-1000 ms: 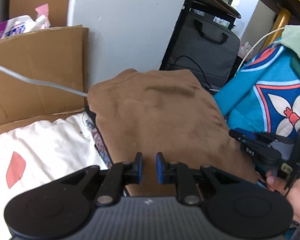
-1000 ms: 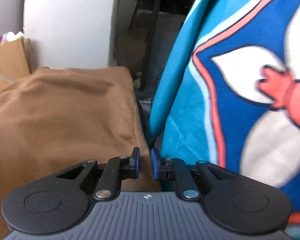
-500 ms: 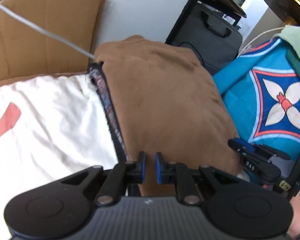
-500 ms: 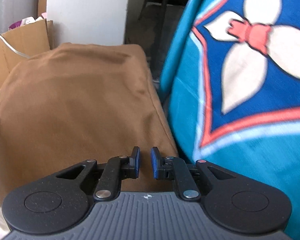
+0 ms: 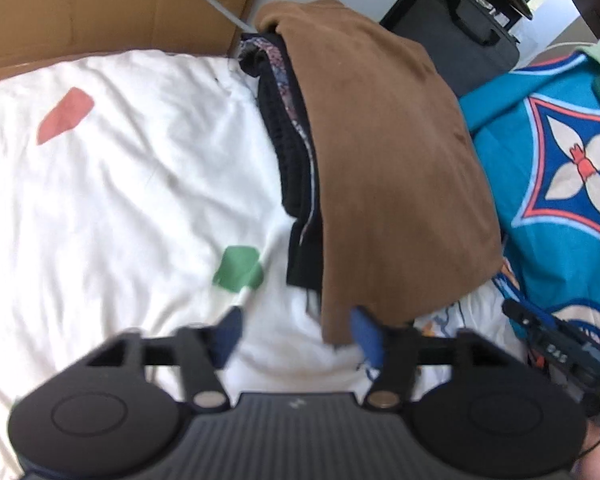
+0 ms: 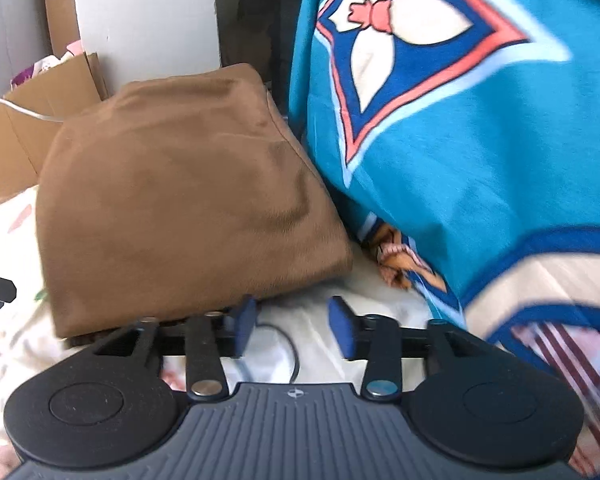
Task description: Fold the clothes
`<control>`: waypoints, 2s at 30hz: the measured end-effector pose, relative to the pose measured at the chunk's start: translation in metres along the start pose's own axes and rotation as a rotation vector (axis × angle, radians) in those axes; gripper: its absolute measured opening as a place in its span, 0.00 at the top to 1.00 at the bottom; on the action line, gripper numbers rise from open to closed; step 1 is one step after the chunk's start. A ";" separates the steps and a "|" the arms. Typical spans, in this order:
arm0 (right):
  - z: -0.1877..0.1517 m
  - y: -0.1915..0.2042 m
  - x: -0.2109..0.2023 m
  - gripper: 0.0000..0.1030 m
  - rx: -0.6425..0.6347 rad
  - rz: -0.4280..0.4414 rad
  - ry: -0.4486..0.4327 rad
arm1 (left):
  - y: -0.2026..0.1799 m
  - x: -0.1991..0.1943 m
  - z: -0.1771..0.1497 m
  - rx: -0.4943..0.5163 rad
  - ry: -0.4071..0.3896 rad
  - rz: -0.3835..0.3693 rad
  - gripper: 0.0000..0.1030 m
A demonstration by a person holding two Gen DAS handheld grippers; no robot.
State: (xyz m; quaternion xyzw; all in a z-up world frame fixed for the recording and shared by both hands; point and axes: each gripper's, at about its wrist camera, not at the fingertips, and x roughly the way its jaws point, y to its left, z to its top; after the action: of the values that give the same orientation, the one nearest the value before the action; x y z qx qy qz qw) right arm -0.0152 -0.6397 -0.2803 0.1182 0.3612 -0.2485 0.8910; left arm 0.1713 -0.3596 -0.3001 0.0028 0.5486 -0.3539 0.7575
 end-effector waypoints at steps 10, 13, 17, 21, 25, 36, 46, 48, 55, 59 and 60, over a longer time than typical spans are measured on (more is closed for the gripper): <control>-0.002 0.008 -0.046 0.01 0.017 0.027 0.057 | -0.009 -0.039 -0.027 0.011 0.070 0.027 0.10; 0.000 0.015 -0.048 0.01 0.035 0.050 0.122 | -0.018 -0.057 -0.029 0.069 0.049 0.042 0.04; 0.007 0.031 -0.063 0.00 0.053 0.078 0.133 | -0.019 -0.075 -0.028 0.107 0.065 0.069 0.04; 0.014 0.049 -0.077 0.00 0.044 0.120 0.156 | -0.008 -0.108 -0.021 0.080 0.054 0.118 0.03; 0.031 0.062 -0.098 0.01 0.000 0.187 0.204 | 0.002 -0.149 -0.017 0.087 0.041 0.177 0.01; 0.076 0.063 -0.178 0.00 -0.091 0.212 0.131 | 0.011 -0.266 -0.014 0.065 0.004 0.261 0.01; 0.092 0.058 -0.240 0.00 -0.078 0.300 0.096 | -0.014 -0.360 -0.017 0.009 -0.010 0.332 0.01; 0.091 0.056 -0.250 0.00 -0.082 0.306 0.096 | -0.019 -0.373 -0.018 0.006 -0.016 0.345 0.01; 0.084 0.047 -0.274 0.00 -0.079 0.306 0.138 | -0.035 -0.420 -0.027 -0.019 -0.060 0.359 0.00; 0.080 0.044 -0.284 0.00 -0.076 0.315 0.167 | -0.040 -0.460 -0.027 -0.004 -0.101 0.399 0.00; 0.079 0.044 -0.286 0.00 -0.072 0.321 0.169 | -0.040 -0.469 -0.028 0.000 -0.100 0.407 0.00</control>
State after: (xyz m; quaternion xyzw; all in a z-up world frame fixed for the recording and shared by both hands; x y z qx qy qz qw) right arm -0.1220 -0.5314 -0.0214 0.1630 0.4199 -0.0792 0.8893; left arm 0.0572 -0.1288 0.0948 0.0958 0.4984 -0.1931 0.8397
